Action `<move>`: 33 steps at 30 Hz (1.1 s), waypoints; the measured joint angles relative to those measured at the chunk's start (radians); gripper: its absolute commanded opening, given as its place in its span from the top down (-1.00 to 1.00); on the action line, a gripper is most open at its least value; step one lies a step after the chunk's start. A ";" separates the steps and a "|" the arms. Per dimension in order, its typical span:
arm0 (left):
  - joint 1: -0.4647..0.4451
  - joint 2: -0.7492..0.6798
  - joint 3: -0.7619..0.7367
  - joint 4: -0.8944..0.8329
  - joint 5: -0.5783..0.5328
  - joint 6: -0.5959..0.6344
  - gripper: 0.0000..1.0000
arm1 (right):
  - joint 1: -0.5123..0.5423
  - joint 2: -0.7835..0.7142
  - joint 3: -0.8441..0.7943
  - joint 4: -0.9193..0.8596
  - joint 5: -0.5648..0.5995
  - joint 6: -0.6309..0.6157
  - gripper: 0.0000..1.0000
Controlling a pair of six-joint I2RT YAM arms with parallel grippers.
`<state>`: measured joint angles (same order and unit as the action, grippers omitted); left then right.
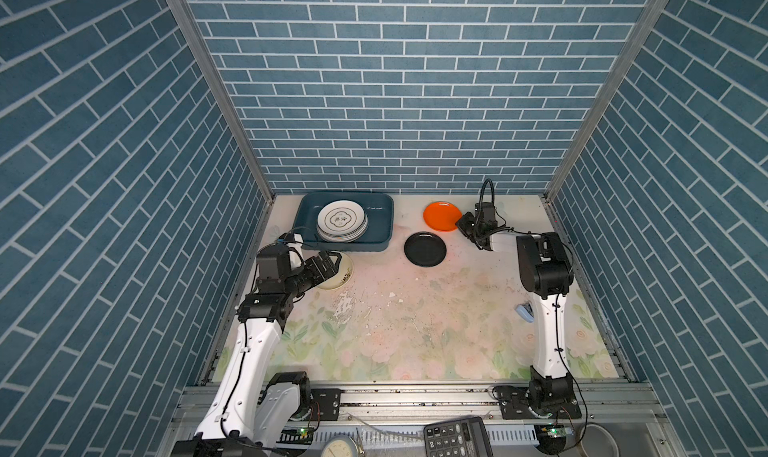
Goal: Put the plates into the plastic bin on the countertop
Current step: 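Lower the right gripper onto the orange plate rim and close, then drag the orange plate closer with the right gripper while the left reaches toward it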
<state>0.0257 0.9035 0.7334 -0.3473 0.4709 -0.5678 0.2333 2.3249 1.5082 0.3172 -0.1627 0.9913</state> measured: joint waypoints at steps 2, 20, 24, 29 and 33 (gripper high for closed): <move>0.000 0.001 0.000 0.000 0.000 0.000 -0.99 | -0.005 0.000 -0.003 0.005 -0.002 0.000 1.00; 0.000 0.002 -0.005 0.009 -0.007 -0.027 -0.99 | -0.027 -0.209 -0.165 -0.026 -0.002 -0.074 1.00; -0.004 0.002 -0.005 0.008 -0.018 -0.027 -0.99 | -0.027 -0.281 -0.208 -0.008 -0.017 -0.084 1.00; -0.020 0.008 -0.005 0.010 -0.019 -0.027 -0.99 | -0.027 -0.398 -0.335 0.014 -0.029 -0.084 1.00; -0.021 0.015 -0.005 0.010 -0.017 -0.026 -0.99 | -0.027 -0.506 -0.444 0.024 -0.034 -0.092 1.00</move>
<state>0.0048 0.9184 0.7284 -0.3378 0.4538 -0.5941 0.2066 1.8187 1.0637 0.3408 -0.1970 0.8993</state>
